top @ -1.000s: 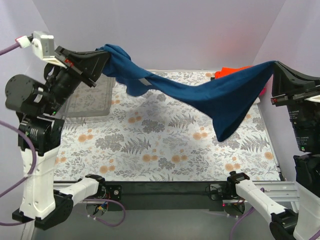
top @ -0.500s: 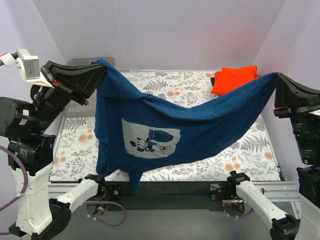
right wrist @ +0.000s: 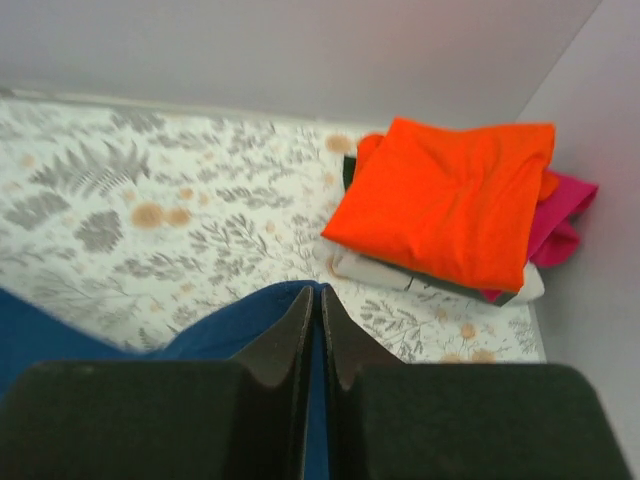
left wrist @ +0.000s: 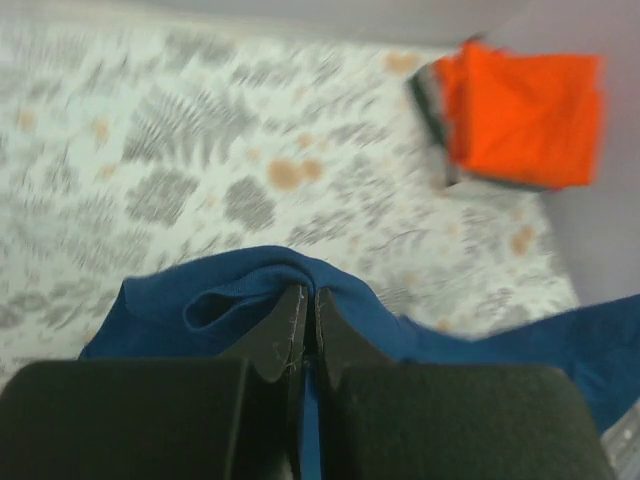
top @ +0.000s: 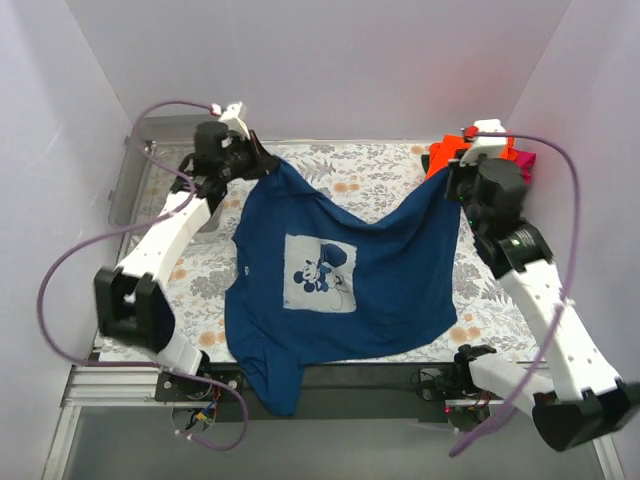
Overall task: Fold and stack the t-shirts
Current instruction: Flatten the tshirt out
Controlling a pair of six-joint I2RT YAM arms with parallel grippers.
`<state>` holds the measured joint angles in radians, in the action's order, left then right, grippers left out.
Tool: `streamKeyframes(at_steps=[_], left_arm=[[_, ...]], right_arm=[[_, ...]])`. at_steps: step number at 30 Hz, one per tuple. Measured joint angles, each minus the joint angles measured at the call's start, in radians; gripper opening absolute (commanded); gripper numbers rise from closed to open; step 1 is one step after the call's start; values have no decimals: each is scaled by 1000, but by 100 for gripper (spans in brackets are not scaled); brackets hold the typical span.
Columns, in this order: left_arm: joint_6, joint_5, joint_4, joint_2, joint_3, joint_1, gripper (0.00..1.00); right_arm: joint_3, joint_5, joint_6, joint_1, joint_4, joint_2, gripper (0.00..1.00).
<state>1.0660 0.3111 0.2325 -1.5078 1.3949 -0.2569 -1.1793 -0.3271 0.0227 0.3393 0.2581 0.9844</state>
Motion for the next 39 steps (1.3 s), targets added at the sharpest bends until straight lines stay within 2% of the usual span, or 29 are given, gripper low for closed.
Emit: streamKeyframes(at_steps=[7, 16, 18, 20, 21, 23, 24, 25, 26, 29, 33, 39], left_arm=[[-3, -40, -29, -386, 29, 34, 0], [-11, -10, -16, -664, 378, 60, 0], [-2, -3, 4, -719, 449, 68, 11], [13, 7, 12, -768, 503, 78, 32], [24, 13, 21, -794, 529, 85, 58], [44, 21, 30, -844, 588, 98, 88], [53, 23, 28, -861, 607, 103, 91], [64, 25, 23, -872, 615, 107, 91], [73, 27, 17, -874, 614, 113, 91], [85, 27, -52, -846, 550, 122, 91], [98, 31, -158, -703, 325, 116, 91], [105, 23, -349, -367, -62, 29, 92]], right_arm=[[44, -47, -1, -19, -117, 321, 1], [-88, -72, 2, -26, -232, 657, 1], [-141, -79, 2, -27, -243, 734, 1], [-179, -87, 2, -29, -253, 793, 1], [-200, -92, -2, -30, -254, 823, 1], [-233, -106, -17, -33, -261, 869, 1], [-241, -115, -23, -35, -261, 879, 2], [-245, -124, -31, -37, -261, 887, 11], [-246, -131, -46, -39, -261, 889, 31], [-245, -152, -66, -43, -266, 880, 48], [-183, -140, -78, -46, -279, 800, 58], [8, -3, -111, -35, -326, 571, 60]])
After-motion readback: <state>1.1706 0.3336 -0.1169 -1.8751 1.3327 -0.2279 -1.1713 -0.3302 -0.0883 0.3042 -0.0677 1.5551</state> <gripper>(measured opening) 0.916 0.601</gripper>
